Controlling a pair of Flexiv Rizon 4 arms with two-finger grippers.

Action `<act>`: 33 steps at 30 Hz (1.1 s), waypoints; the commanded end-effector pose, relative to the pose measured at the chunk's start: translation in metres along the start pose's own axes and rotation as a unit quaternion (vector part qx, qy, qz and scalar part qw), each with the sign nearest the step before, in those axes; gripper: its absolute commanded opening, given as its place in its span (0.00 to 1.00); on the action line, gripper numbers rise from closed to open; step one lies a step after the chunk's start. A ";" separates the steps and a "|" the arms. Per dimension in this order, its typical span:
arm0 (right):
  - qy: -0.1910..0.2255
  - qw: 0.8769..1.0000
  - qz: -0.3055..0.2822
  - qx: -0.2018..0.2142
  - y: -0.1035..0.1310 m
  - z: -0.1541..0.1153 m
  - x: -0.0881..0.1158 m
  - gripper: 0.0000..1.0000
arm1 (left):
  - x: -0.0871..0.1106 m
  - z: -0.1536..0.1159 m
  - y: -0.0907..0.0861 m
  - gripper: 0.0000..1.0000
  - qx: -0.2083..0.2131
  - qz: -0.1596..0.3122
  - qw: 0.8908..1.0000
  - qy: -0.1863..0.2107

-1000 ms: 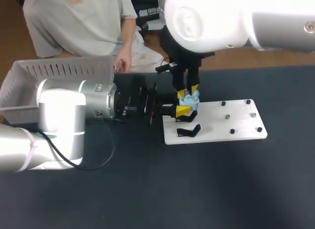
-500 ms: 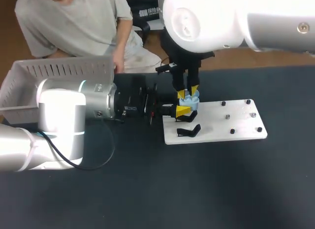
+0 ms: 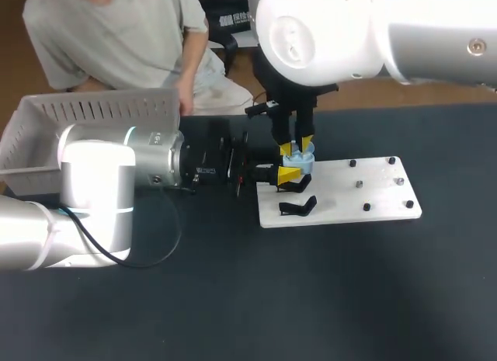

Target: Pick up each earbud case from the left stands, insert the matching earbuds, close the lid, and place the case in the box.

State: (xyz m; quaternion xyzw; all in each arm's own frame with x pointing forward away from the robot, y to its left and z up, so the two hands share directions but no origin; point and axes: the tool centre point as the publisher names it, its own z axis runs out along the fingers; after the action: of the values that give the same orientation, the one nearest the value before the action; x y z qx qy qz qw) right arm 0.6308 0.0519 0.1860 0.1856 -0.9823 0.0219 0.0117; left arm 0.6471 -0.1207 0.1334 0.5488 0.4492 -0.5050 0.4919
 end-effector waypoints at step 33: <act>-0.017 1.000 0.004 0.009 -0.001 -0.001 -0.004 0.00 | 0.000 0.000 0.000 0.00 0.000 0.000 1.000 0.000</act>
State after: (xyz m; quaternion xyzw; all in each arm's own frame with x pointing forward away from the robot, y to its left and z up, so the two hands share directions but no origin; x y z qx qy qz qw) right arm 0.6375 0.0524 0.1875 0.1833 -0.9827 0.0270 -0.0027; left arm 0.6473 -0.1209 0.1331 0.5487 0.4494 -0.5050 0.4918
